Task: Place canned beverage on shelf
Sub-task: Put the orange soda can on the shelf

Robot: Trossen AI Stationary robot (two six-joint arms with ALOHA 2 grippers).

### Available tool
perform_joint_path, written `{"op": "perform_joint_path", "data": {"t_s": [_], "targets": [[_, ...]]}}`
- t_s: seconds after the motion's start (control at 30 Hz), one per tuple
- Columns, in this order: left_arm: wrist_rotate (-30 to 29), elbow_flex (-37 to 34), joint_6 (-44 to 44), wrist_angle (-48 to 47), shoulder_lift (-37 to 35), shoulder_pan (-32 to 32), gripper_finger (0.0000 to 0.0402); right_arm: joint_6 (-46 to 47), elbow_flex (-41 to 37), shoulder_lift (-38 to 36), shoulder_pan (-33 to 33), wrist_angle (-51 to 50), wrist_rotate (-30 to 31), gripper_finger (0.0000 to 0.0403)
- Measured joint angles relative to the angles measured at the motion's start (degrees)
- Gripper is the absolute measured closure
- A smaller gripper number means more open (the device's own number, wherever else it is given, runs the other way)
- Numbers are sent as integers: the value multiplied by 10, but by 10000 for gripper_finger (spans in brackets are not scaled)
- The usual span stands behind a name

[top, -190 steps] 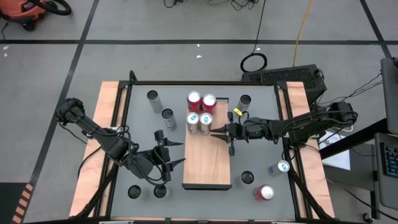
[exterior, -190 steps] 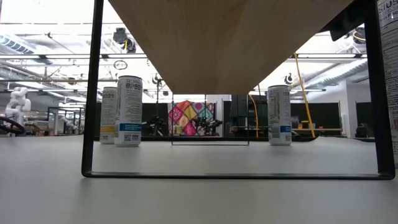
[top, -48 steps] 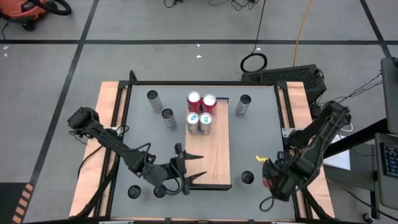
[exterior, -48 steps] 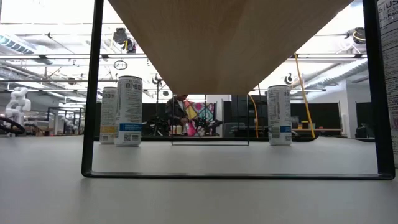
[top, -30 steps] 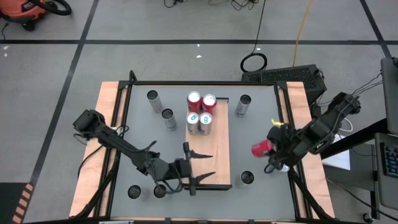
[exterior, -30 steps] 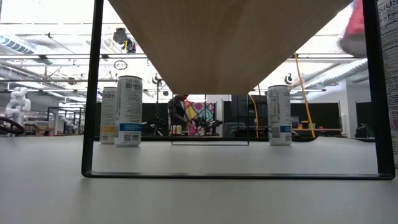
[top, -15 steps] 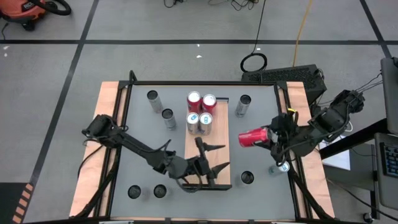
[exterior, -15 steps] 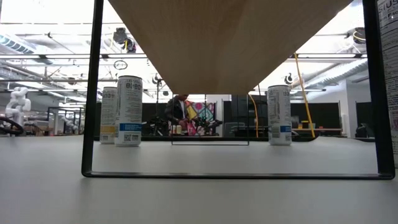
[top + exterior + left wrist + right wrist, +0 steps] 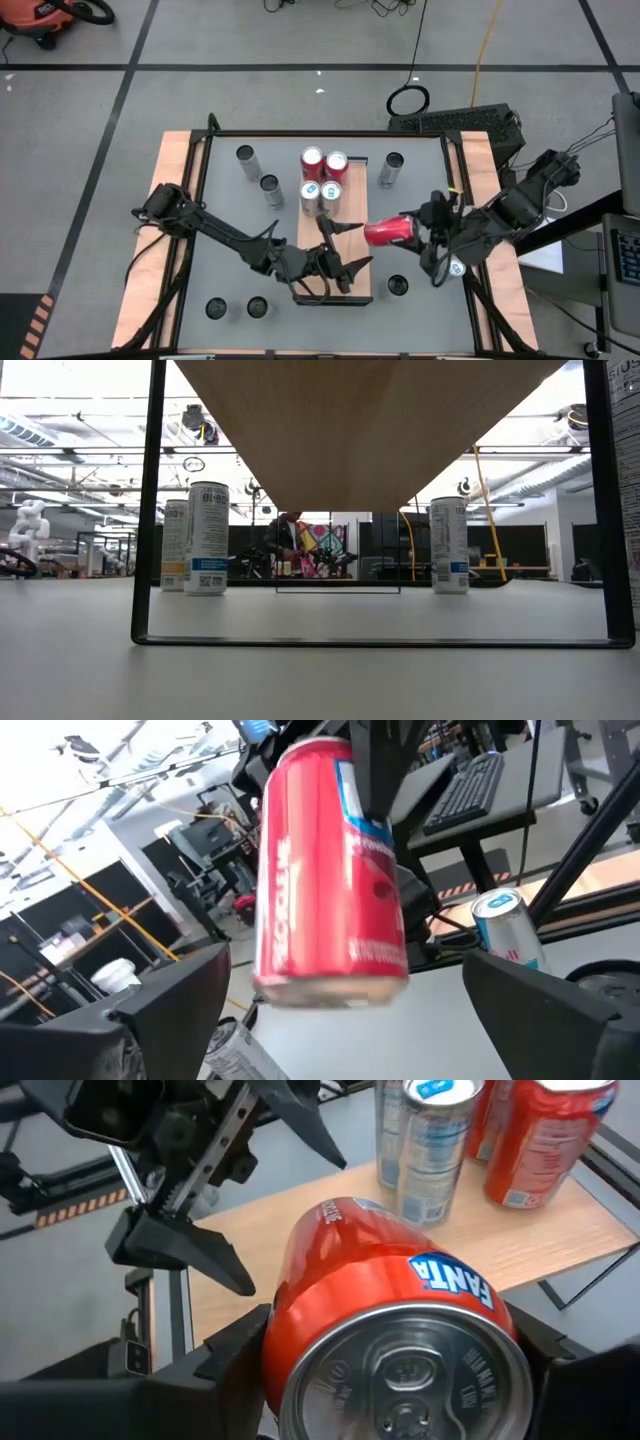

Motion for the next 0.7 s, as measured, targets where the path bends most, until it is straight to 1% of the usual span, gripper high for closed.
{"op": "perform_joint_path", "data": {"t_s": [0.27, 0.7], "targets": [[-2, 0, 9, 0, 0, 0, 6, -44, 0, 29, 0, 71, -2, 167], [-5, 0, 5, -1, 0, 0, 6, -96, 0, 60, 0, 133, -2, 167]]}}
